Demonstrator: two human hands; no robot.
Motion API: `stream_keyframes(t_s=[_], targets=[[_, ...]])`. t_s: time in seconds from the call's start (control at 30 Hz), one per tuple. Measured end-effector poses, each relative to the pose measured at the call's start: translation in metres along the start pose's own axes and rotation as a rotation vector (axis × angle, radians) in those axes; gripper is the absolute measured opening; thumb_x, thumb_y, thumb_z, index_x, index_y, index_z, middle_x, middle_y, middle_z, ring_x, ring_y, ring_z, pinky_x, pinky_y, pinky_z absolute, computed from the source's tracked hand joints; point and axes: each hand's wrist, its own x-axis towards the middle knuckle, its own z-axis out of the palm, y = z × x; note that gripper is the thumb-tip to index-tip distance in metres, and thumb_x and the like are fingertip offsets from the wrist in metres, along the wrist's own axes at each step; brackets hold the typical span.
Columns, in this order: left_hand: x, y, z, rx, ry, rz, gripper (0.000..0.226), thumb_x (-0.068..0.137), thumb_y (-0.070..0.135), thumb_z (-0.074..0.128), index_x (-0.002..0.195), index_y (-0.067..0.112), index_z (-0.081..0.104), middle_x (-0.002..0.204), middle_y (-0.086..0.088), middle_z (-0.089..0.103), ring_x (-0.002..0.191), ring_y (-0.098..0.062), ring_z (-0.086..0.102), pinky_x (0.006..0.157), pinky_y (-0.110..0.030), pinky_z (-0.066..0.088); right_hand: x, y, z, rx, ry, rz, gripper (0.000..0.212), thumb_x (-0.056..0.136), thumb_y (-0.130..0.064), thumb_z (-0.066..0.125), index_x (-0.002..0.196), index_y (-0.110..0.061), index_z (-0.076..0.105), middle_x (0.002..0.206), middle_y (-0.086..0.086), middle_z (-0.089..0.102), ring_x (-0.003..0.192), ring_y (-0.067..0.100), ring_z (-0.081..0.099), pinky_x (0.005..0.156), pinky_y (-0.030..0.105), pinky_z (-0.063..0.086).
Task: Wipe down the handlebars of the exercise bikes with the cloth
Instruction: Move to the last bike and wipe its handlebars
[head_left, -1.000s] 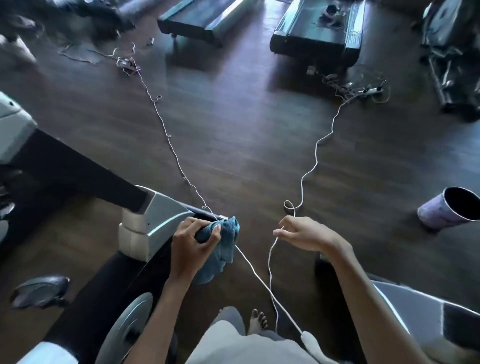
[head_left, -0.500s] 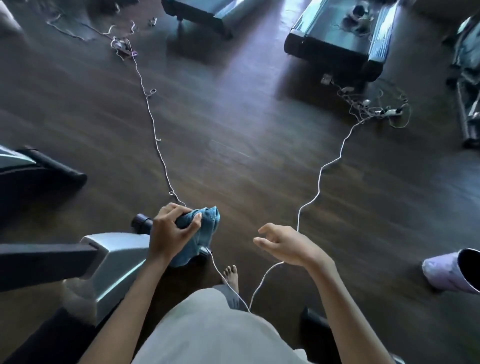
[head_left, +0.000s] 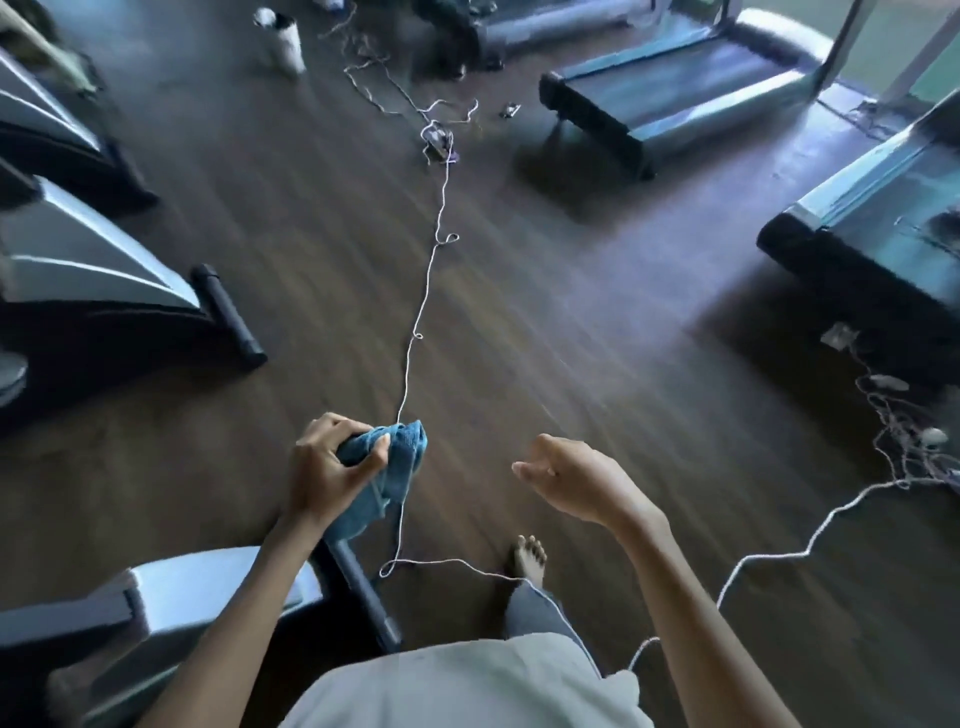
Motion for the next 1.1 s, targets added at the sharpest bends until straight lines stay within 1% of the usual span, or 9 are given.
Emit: stream_keyframes(t_s=[0.2, 0.27, 0.33, 0.5, 0.63, 0.77, 0.87, 1.03, 1.1], targets=[[0.041, 0.012, 0.017, 0.092, 0.227, -0.181, 0.034, 0.078, 0.047, 0.06, 0.077, 0.016, 0.072, 0.077, 0.003, 0.062, 0.073, -0.017, 0.061, 0.072, -0.031, 0.049, 0.113, -0.002, -0.08, -0.147, -0.09, -0.292, 0.034, 0.096, -0.049, 0.045, 0.116, -0.025, 0.056, 0.125, -0.003, 0.062, 0.116, 0.023, 0.057, 0.093, 0.034, 0.045], [0.048, 0.018, 0.018, 0.126, 0.268, -0.247, 0.035, 0.08, 0.047, 0.059, 0.079, 0.015, 0.073, 0.08, 0.005, 0.061, 0.076, -0.007, 0.058, 0.073, -0.021, 0.048, 0.151, -0.016, -0.096, -0.228, -0.136, -0.399, 0.037, 0.096, -0.048, 0.044, 0.121, -0.025, 0.055, 0.127, -0.003, 0.061, 0.118, 0.022, 0.056, 0.095, 0.035, 0.044], [0.058, 0.017, 0.015, 0.155, 0.322, -0.305, 0.036, 0.08, 0.048, 0.059, 0.082, 0.015, 0.072, 0.082, 0.007, 0.059, 0.077, -0.005, 0.057, 0.074, -0.015, 0.046, 0.187, -0.038, -0.106, -0.283, -0.174, -0.494, 0.037, 0.095, -0.048, 0.044, 0.122, -0.026, 0.055, 0.127, -0.002, 0.061, 0.119, 0.023, 0.056, 0.096, 0.037, 0.043], [0.089, -0.005, 0.006, 0.218, 0.467, -0.432, 0.035, 0.081, 0.05, 0.06, 0.082, 0.017, 0.072, 0.083, 0.007, 0.062, 0.075, -0.007, 0.061, 0.073, -0.021, 0.047, 0.253, -0.098, -0.123, -0.357, -0.229, -0.657, 0.032, 0.095, -0.044, 0.045, 0.118, -0.024, 0.055, 0.123, -0.002, 0.063, 0.116, 0.024, 0.057, 0.091, 0.035, 0.042], [0.134, -0.049, -0.008, 0.221, 0.538, -0.489, 0.036, 0.081, 0.05, 0.059, 0.08, 0.016, 0.072, 0.08, 0.007, 0.062, 0.074, -0.006, 0.06, 0.071, -0.013, 0.044, 0.313, -0.148, -0.131, -0.352, -0.243, -0.709, 0.034, 0.095, -0.048, 0.046, 0.122, -0.029, 0.054, 0.124, -0.011, 0.062, 0.116, 0.017, 0.058, 0.087, 0.031, 0.041], [0.201, -0.109, -0.041, 0.205, 0.599, -0.506, 0.033, 0.081, 0.047, 0.06, 0.077, 0.016, 0.072, 0.075, 0.004, 0.062, 0.07, -0.006, 0.059, 0.068, -0.009, 0.042, 0.383, -0.218, -0.136, -0.299, -0.221, -0.719, 0.033, 0.093, -0.05, 0.048, 0.118, -0.03, 0.056, 0.118, -0.012, 0.065, 0.11, 0.013, 0.061, 0.088, 0.032, 0.046], [0.249, -0.147, -0.081, 0.228, 0.651, -0.526, 0.032, 0.081, 0.045, 0.061, 0.076, 0.015, 0.071, 0.075, 0.005, 0.062, 0.067, -0.006, 0.059, 0.066, -0.019, 0.047, 0.426, -0.288, -0.142, -0.342, -0.229, -0.753, 0.036, 0.093, -0.051, 0.049, 0.122, -0.03, 0.055, 0.119, -0.01, 0.065, 0.111, 0.014, 0.061, 0.089, 0.031, 0.046], [0.299, -0.188, -0.154, 0.215, 0.819, -0.564, 0.021, 0.082, 0.045, 0.063, 0.078, 0.025, 0.063, 0.077, 0.011, 0.06, 0.07, -0.007, 0.061, 0.066, -0.02, 0.048, 0.472, -0.409, -0.145, -0.383, -0.227, -0.895, 0.038, 0.094, -0.051, 0.047, 0.125, -0.029, 0.054, 0.123, -0.01, 0.063, 0.113, 0.013, 0.06, 0.089, 0.03, 0.044], [0.303, -0.202, -0.177, 0.247, 0.888, -0.592, 0.028, 0.082, 0.047, 0.063, 0.078, 0.019, 0.065, 0.078, 0.009, 0.062, 0.071, -0.007, 0.061, 0.066, -0.019, 0.048, 0.481, -0.452, -0.142, -0.369, -0.242, -0.971, 0.037, 0.094, -0.05, 0.047, 0.126, -0.031, 0.054, 0.123, -0.011, 0.064, 0.112, 0.013, 0.06, 0.089, 0.03, 0.044]])
